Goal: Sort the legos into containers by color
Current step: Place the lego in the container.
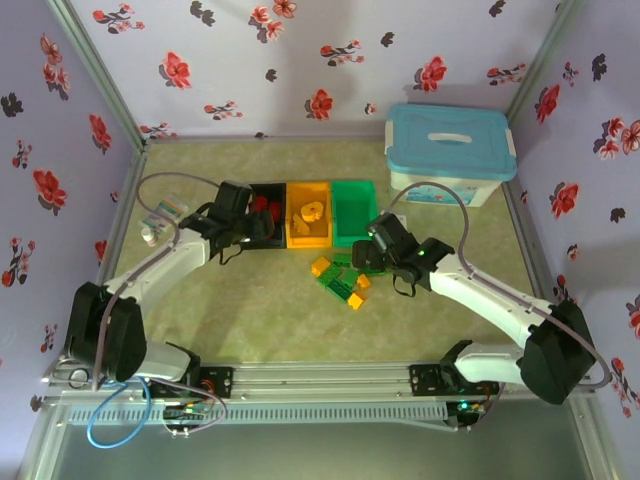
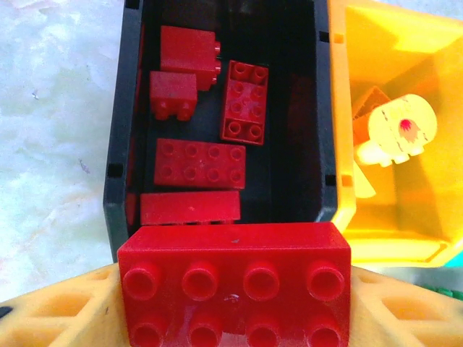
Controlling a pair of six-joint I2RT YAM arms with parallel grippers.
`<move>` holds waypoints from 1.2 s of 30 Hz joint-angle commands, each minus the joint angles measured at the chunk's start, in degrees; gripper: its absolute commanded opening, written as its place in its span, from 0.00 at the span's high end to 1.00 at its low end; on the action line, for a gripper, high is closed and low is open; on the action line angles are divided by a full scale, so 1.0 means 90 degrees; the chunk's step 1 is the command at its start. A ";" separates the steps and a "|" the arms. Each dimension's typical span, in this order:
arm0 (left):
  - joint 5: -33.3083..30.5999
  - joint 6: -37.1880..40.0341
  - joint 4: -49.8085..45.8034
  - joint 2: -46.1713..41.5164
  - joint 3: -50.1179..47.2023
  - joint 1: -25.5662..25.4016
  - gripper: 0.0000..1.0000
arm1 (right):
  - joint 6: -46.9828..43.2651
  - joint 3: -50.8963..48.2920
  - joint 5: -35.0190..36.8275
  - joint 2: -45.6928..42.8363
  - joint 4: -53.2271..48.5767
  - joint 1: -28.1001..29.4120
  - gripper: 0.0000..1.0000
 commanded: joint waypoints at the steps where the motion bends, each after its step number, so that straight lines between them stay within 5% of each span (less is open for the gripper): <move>1: 0.0119 0.0219 0.0059 0.0334 0.0397 0.0102 0.44 | 0.0159 -0.0111 -0.0040 -0.0127 0.0046 -0.0048 0.01; 15: 0.0022 0.0418 -0.0152 0.0824 0.0984 0.0171 0.27 | 0.0096 -0.0130 -0.0096 -0.0050 0.0027 -0.0048 0.01; 36: 0.0091 0.0282 0.0026 -0.0295 0.0202 -0.0059 0.25 | 0.0120 -0.0430 -0.0503 0.0250 0.0095 0.0192 0.01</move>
